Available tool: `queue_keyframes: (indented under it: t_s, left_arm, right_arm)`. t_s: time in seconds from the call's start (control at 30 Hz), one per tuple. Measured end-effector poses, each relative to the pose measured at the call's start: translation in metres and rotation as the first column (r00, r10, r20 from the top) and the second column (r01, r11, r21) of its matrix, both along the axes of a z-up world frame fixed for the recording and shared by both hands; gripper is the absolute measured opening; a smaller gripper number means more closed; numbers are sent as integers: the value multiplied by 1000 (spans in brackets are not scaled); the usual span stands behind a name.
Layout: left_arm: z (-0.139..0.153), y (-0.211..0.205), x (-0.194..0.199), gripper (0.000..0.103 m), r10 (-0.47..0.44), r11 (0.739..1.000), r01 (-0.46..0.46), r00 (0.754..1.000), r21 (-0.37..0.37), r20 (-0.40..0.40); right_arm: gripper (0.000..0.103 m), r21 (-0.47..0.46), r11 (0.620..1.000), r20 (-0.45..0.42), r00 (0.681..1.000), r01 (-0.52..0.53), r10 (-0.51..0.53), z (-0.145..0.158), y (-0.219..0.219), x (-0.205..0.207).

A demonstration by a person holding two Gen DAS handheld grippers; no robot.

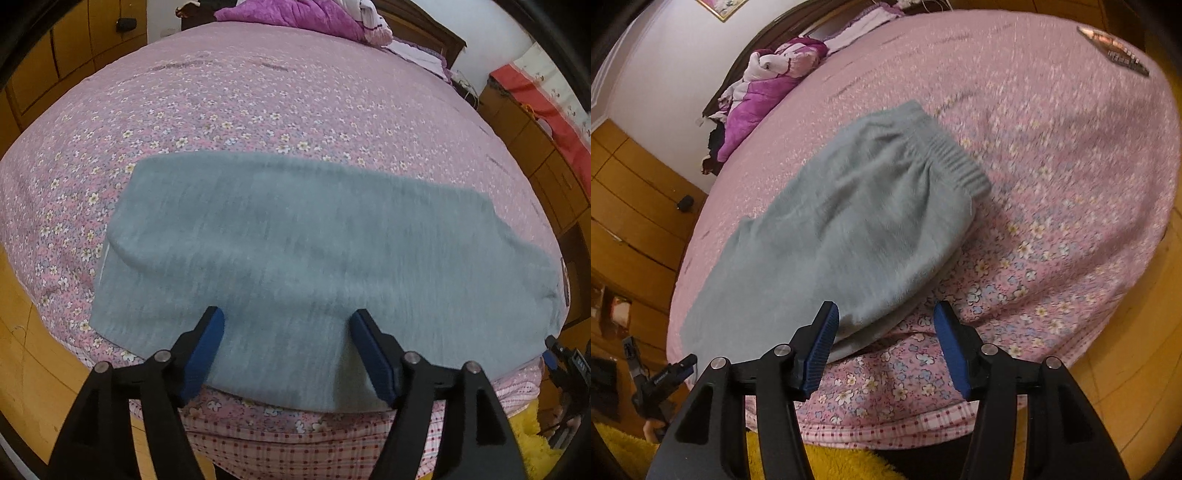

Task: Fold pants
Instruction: 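Grasp the elastic waistband of the sweatpants with the right tool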

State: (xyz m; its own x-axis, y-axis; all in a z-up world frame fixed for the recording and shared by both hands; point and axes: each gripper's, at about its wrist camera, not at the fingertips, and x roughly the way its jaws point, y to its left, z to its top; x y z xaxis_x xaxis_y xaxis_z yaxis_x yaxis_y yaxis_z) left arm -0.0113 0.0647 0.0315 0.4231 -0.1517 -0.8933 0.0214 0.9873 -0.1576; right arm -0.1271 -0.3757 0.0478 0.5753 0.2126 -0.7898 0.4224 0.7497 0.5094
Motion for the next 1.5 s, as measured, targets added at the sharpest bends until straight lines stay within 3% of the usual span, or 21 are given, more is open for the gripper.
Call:
queue_keyframes:
  t_s: [0.43,0.53,0.73,0.93,1.2,1.37,1.5]
  left_arm:
    - [-11,-11,12,98,-22,1000,21,1000,-18,-22]
    - [-12,-16,13,101,-27,1000,26,999,-15,-21]
    - [-17,-29,15,103,-35,999,36,999,16,-27]
    - [-22,-26,18,103,-22,1000,22,999,1,-38]
    - [-27,-30,22,103,-20,1000,20,999,6,-44]
    - [-28,-29,22,103,-21,1000,22,999,15,-47]
    - [-30,-30,22,103,-23,1000,24,999,19,-47]
  right_arm:
    - [51,57,998,143,990,-18,9,3,2,-9]
    - [51,61,997,135,990,-37,28,0,7,-5]
    - [51,49,999,212,977,6,-17,7,2,18]
    - [49,93,993,236,968,71,-91,-9,-5,29]
    - [49,242,963,265,947,119,-183,-32,-25,33]
    - [49,164,979,264,951,122,-163,-26,-15,45]
    - [50,192,974,266,949,122,-171,-29,-18,42]
